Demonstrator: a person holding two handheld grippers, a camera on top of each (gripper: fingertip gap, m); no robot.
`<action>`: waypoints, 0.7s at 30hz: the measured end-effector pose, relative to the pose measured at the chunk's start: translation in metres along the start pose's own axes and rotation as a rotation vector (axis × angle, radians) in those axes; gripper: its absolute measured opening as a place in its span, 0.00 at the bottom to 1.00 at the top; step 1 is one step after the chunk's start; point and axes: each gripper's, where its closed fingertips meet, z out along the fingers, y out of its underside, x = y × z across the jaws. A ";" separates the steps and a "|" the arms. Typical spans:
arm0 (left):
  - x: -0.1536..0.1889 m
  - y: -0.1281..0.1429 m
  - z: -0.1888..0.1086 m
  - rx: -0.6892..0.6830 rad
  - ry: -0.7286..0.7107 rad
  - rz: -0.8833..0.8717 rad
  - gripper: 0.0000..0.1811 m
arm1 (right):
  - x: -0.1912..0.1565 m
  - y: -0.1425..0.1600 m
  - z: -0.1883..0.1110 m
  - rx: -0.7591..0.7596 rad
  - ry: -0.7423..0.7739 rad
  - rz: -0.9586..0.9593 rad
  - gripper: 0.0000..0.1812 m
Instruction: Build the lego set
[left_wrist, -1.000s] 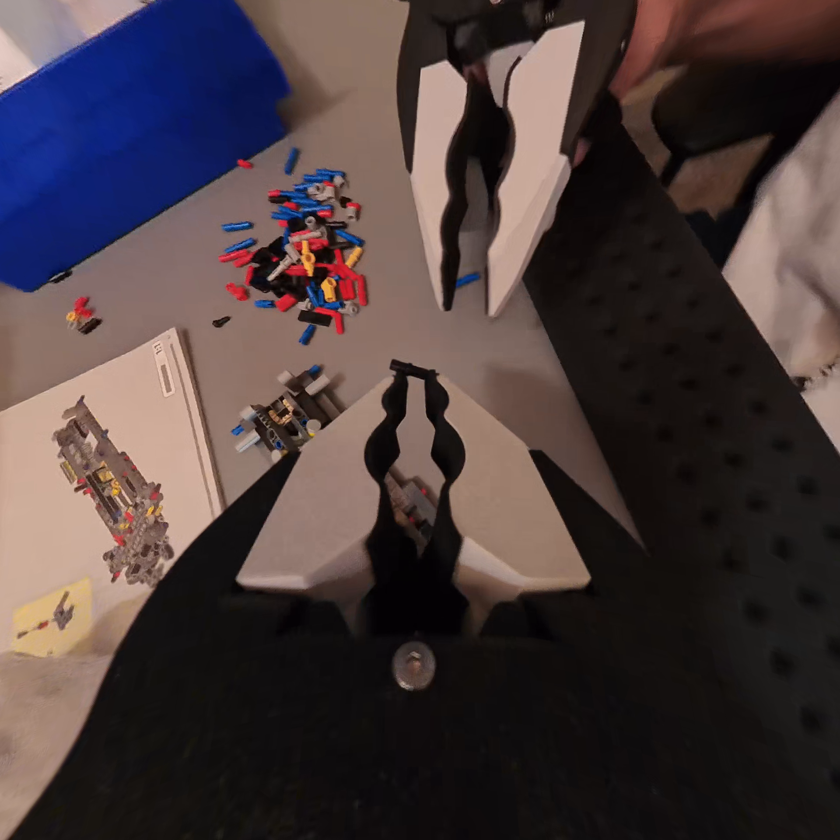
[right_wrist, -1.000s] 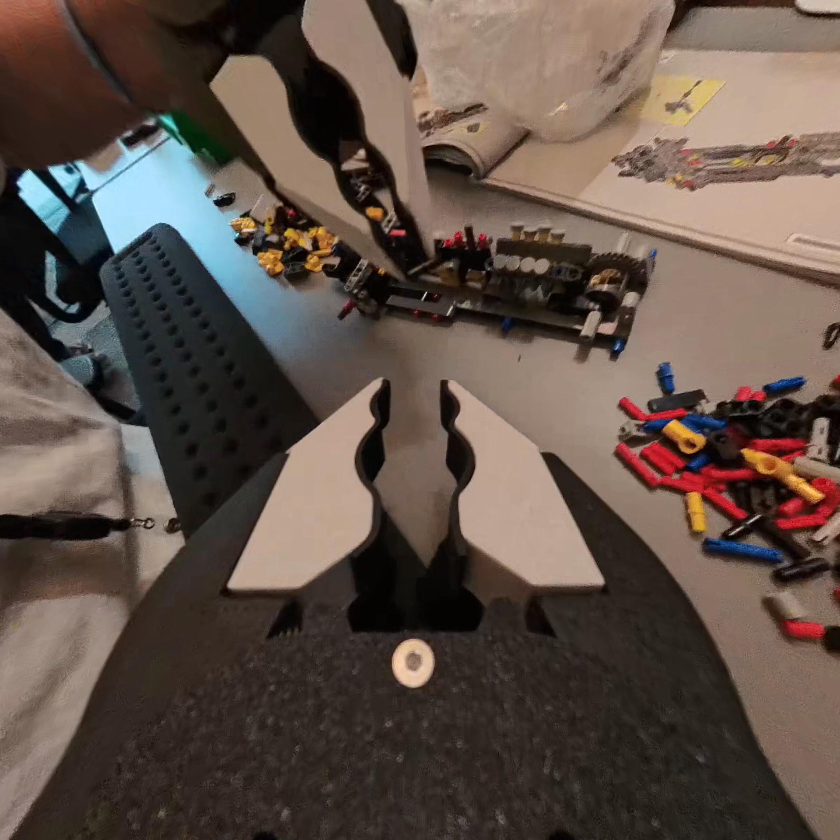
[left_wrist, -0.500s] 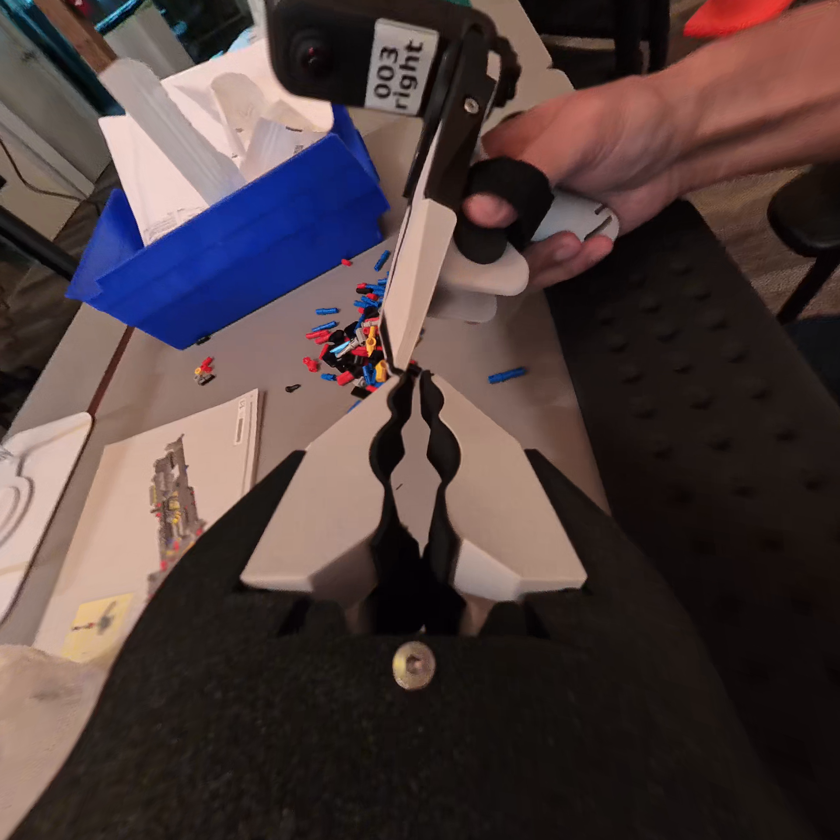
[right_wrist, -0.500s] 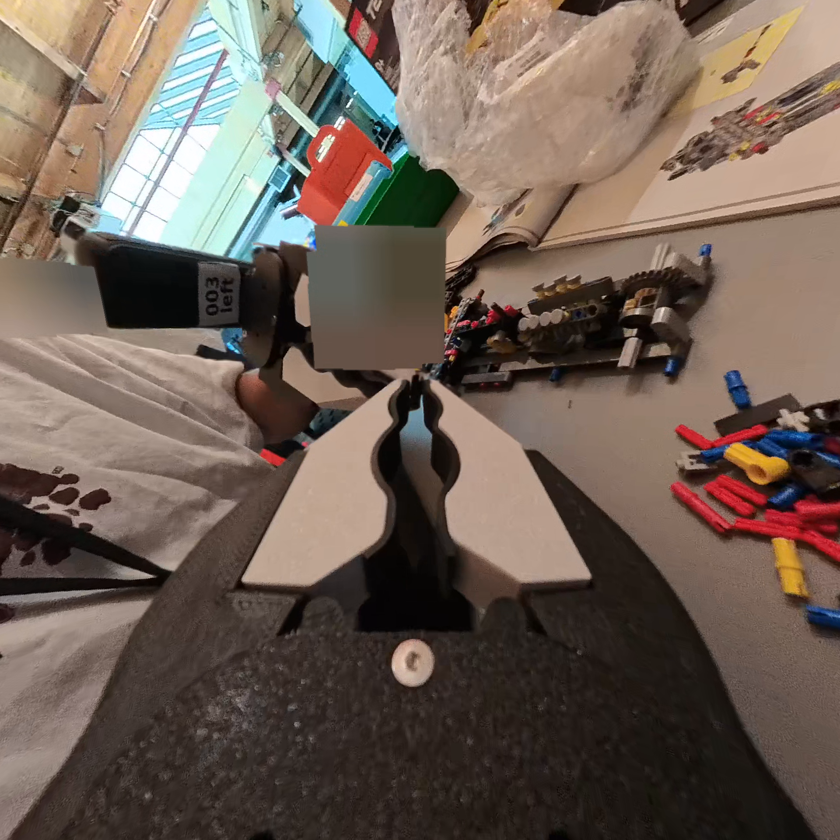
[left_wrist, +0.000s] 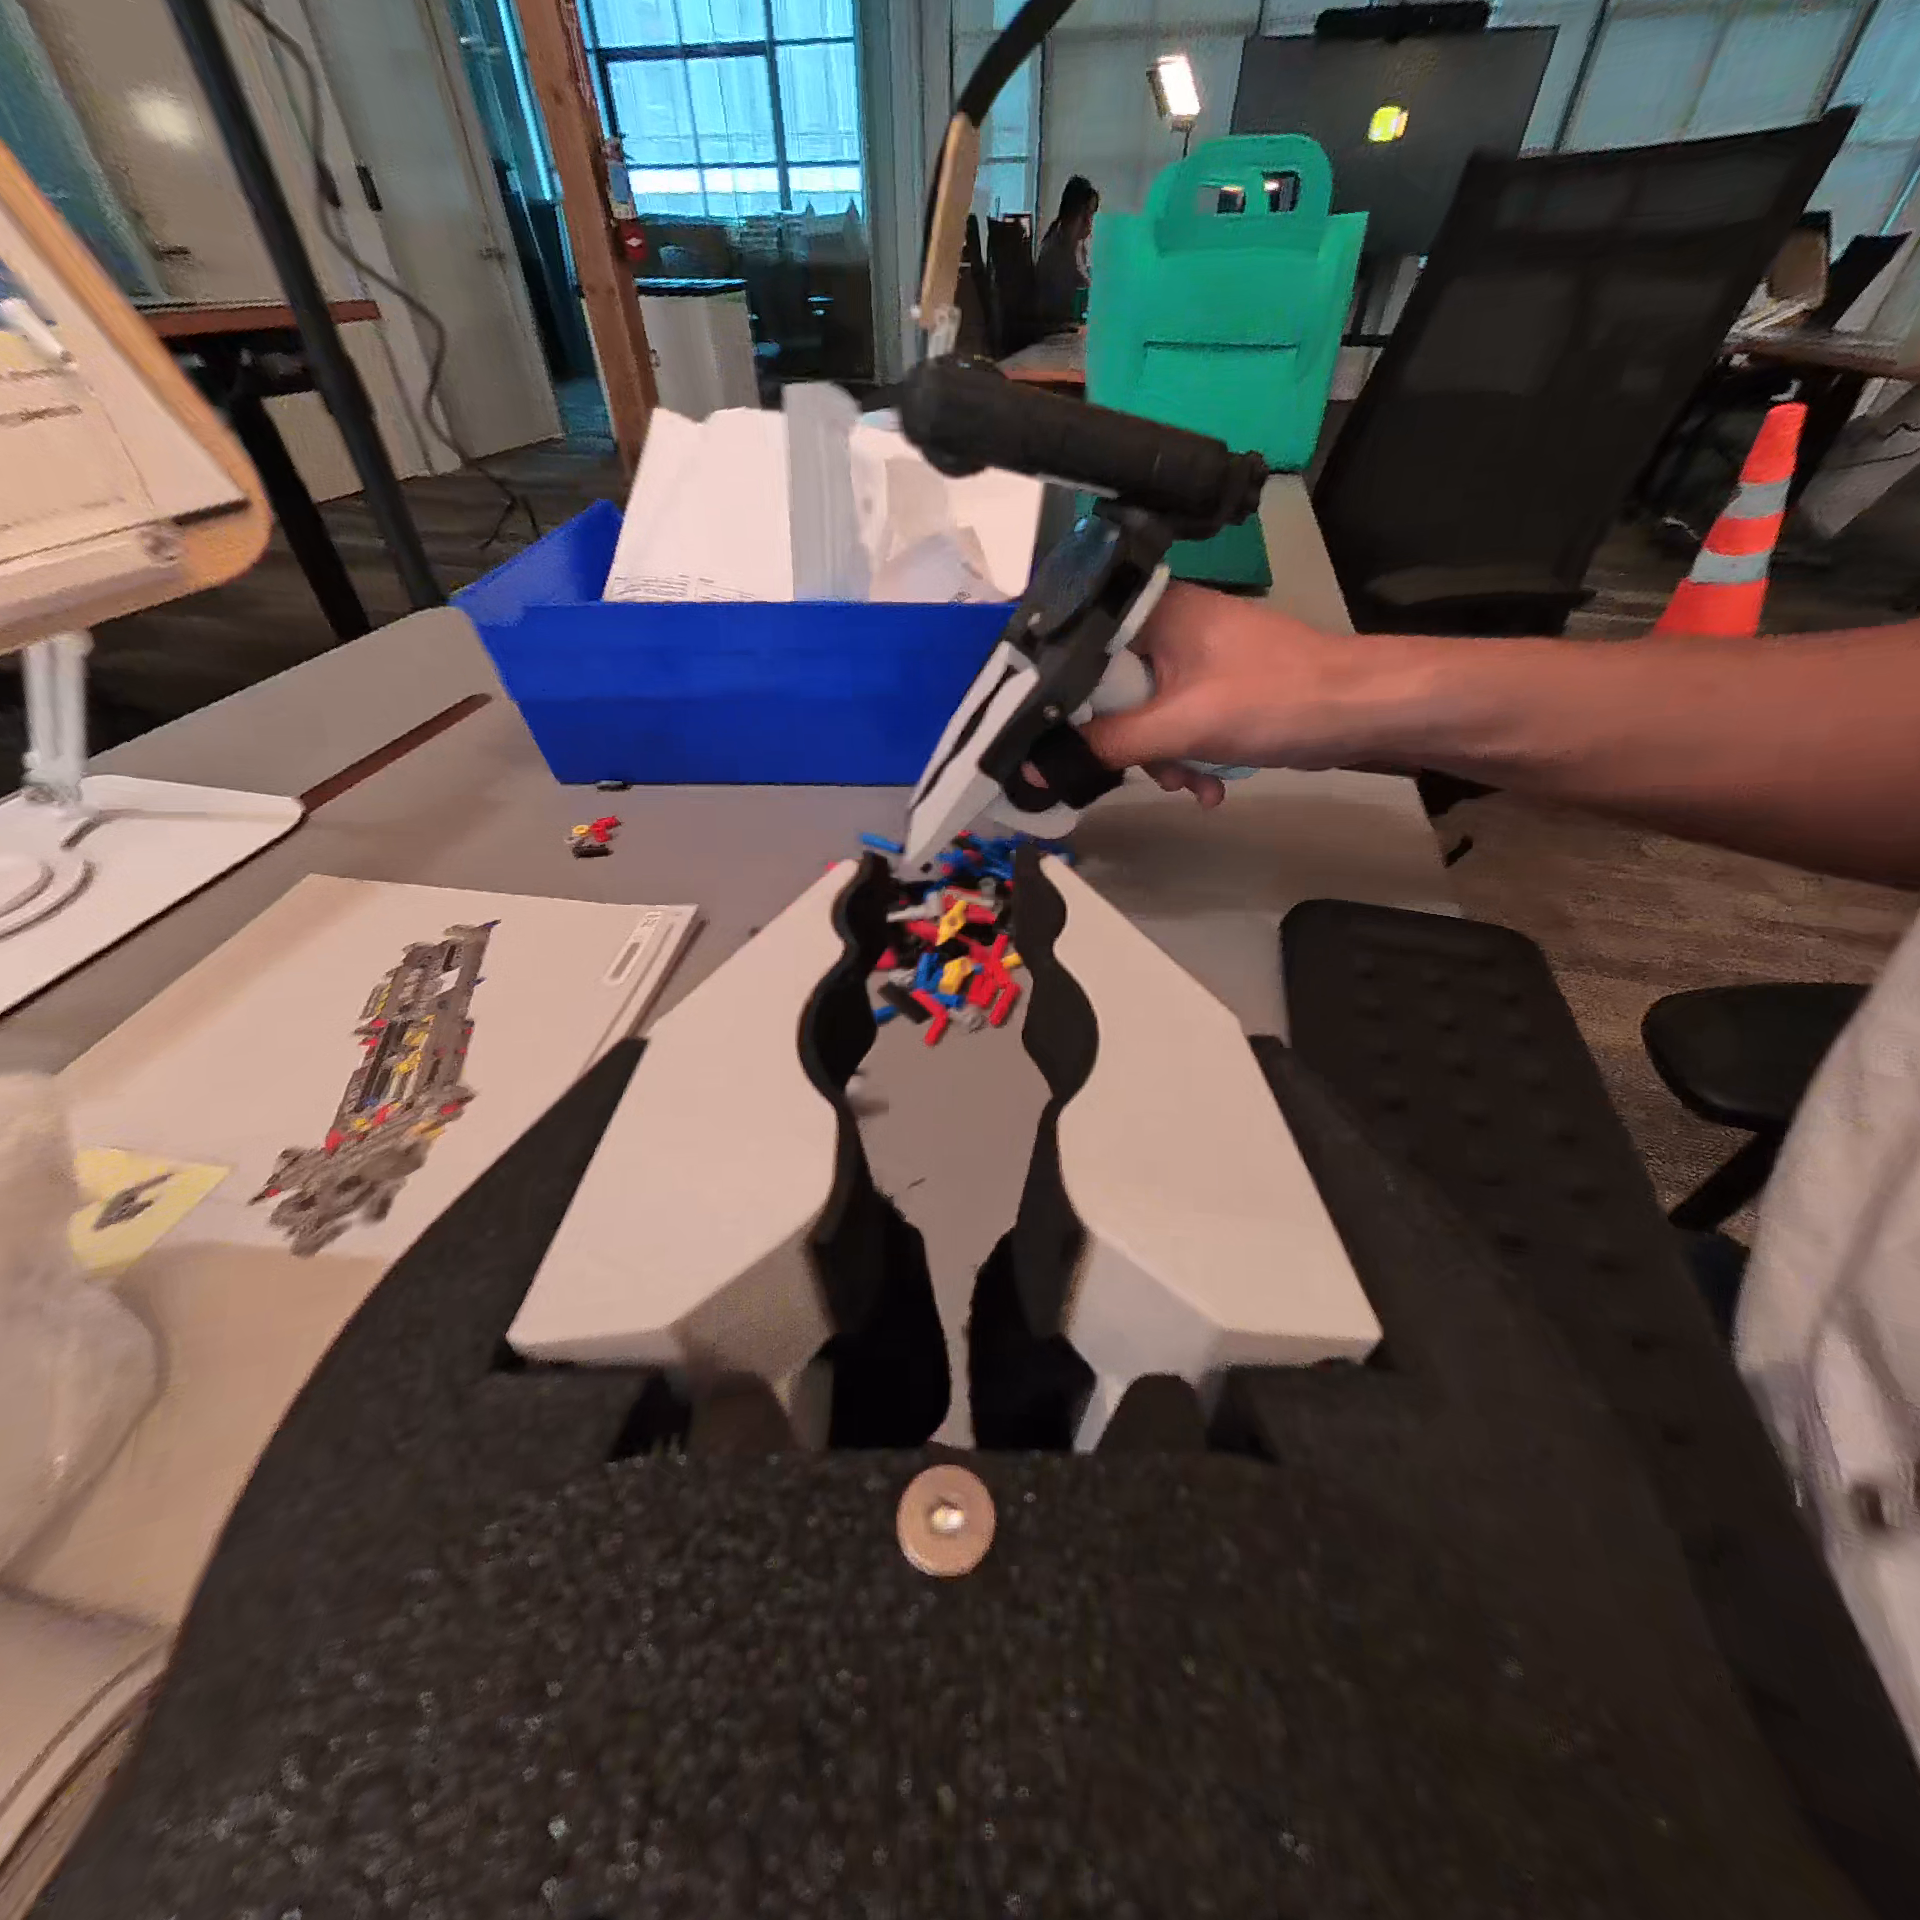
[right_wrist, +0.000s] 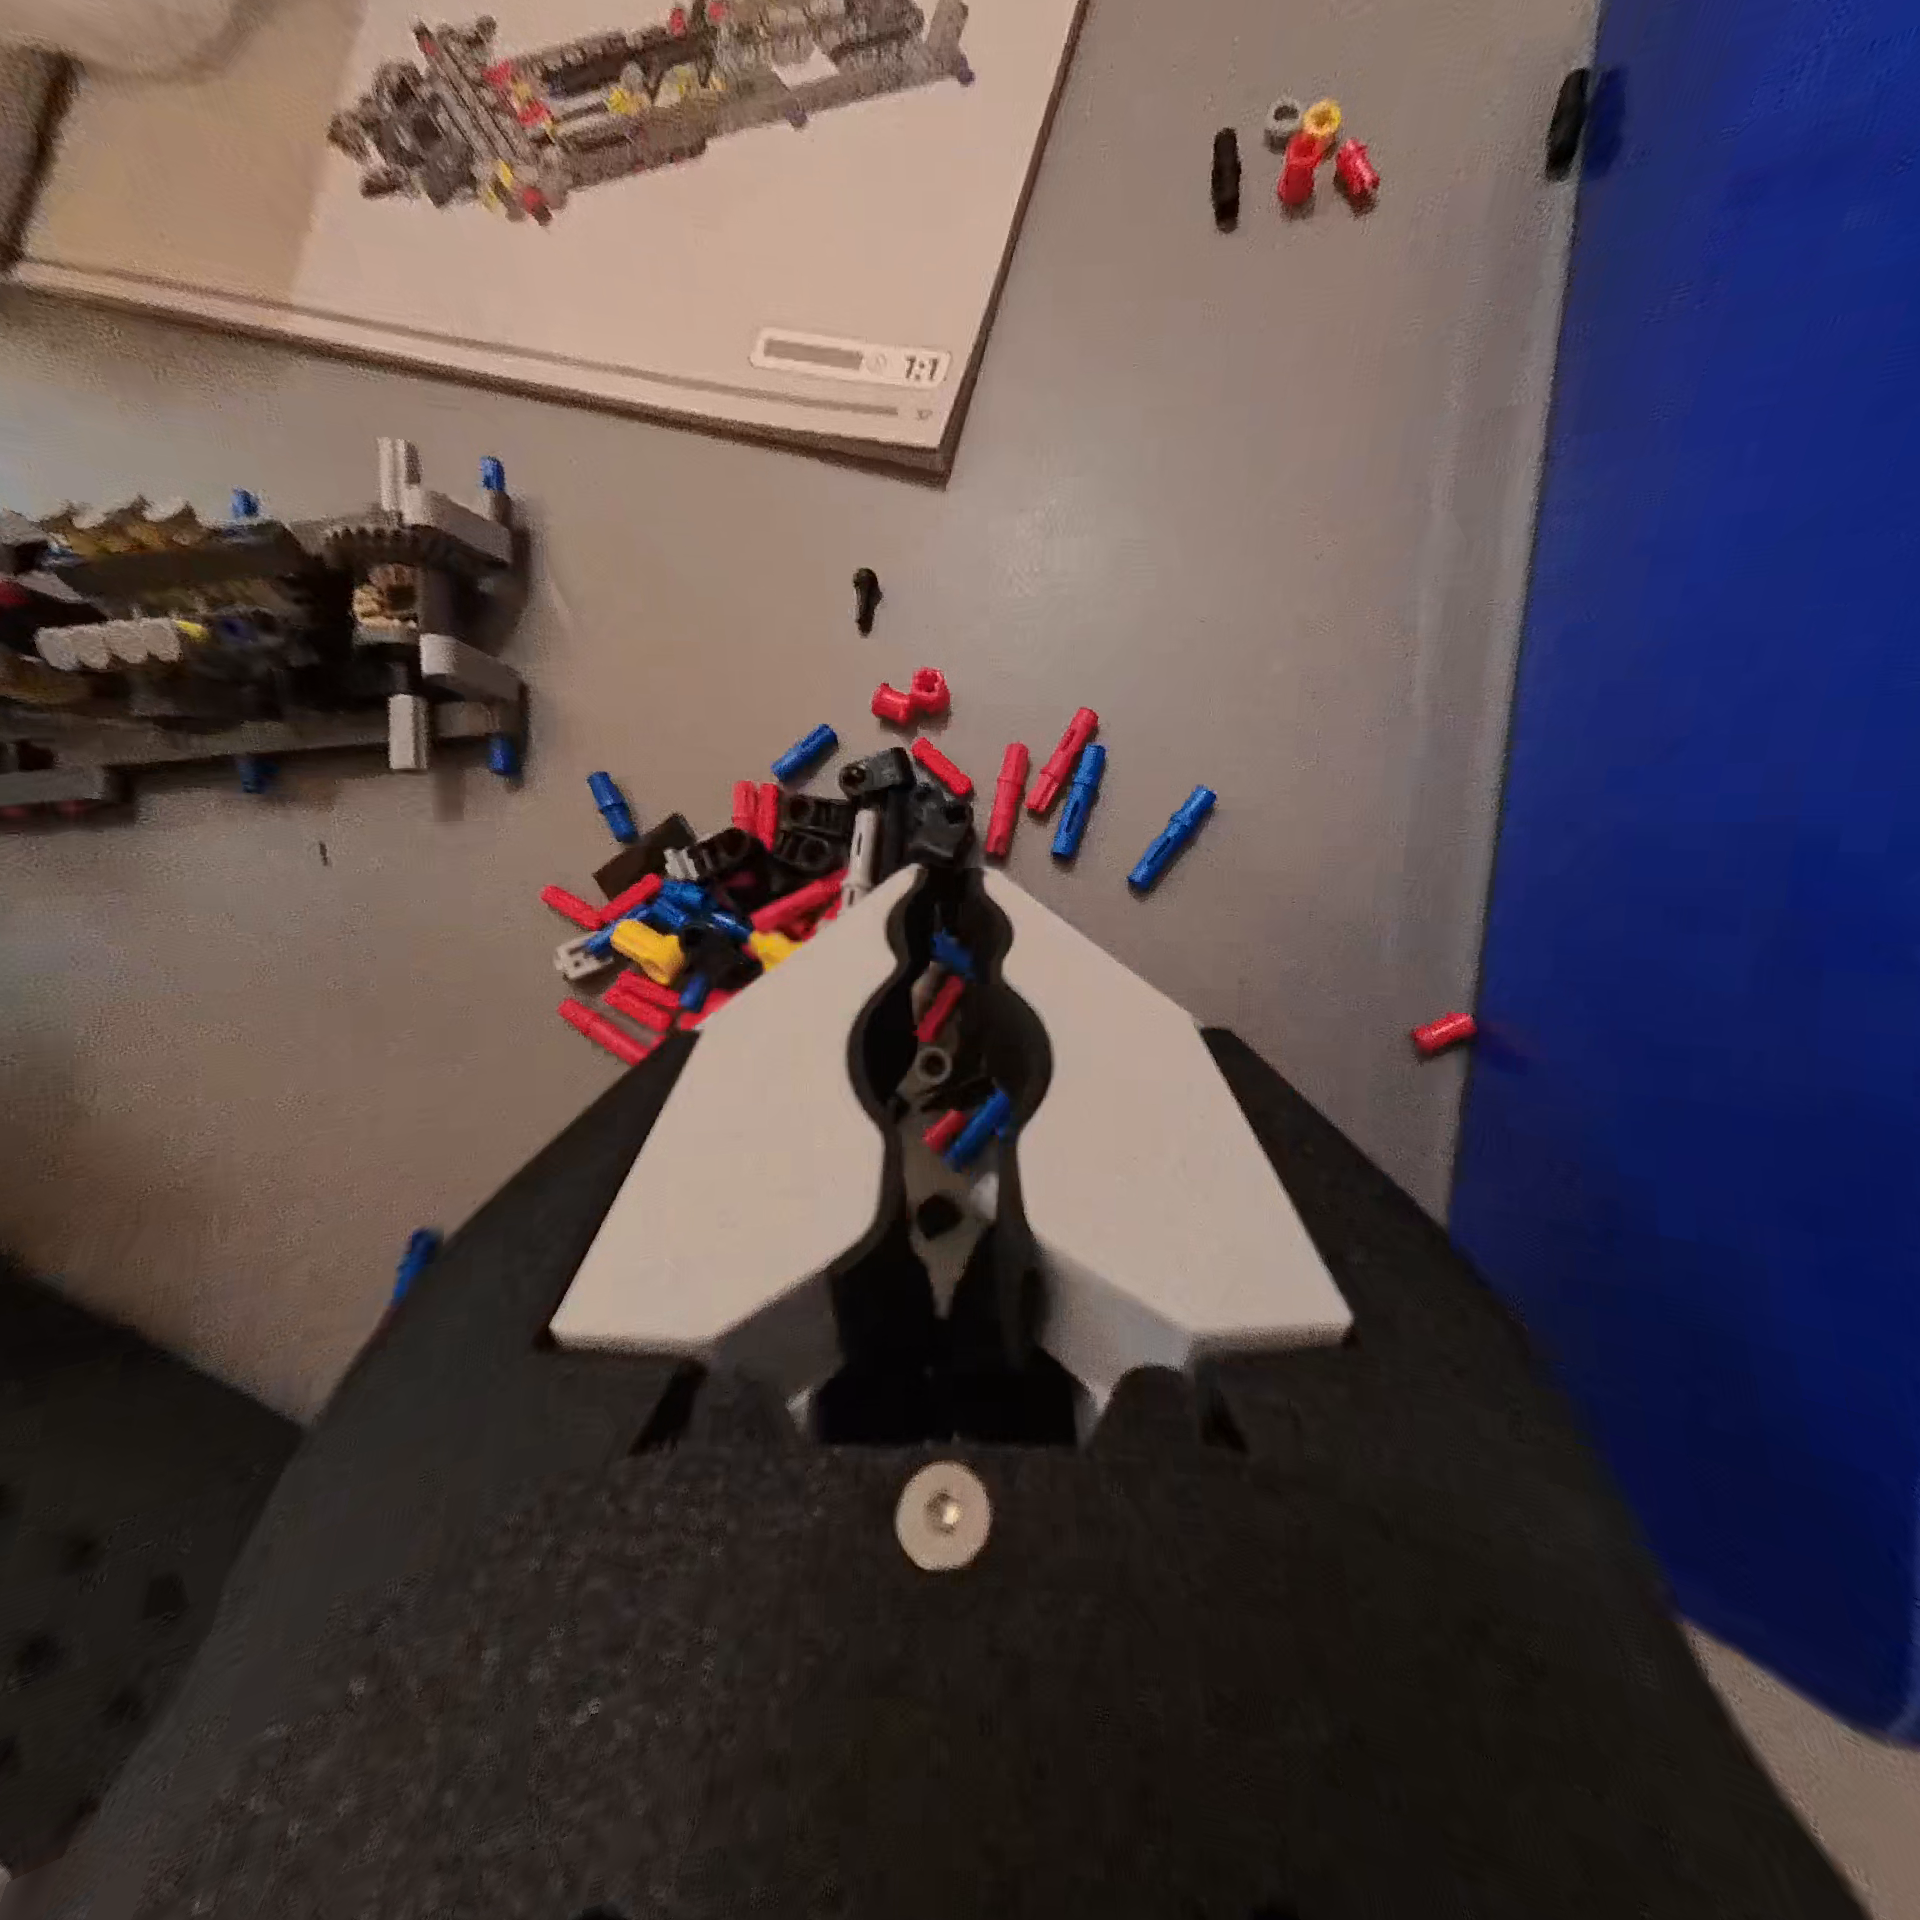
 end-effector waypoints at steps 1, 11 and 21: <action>-0.009 0.004 -0.006 -0.003 -0.019 -0.010 0.13 | 0.000 0.003 0.002 -0.019 -0.005 -0.006 0.02; -0.041 0.033 -0.023 -0.168 -0.035 -0.185 0.27 | 0.007 -0.007 -0.034 0.215 0.035 -0.007 0.11; -0.042 0.086 -0.043 -0.632 -0.117 -0.080 0.32 | -0.028 0.052 -0.089 0.396 -0.233 0.125 0.16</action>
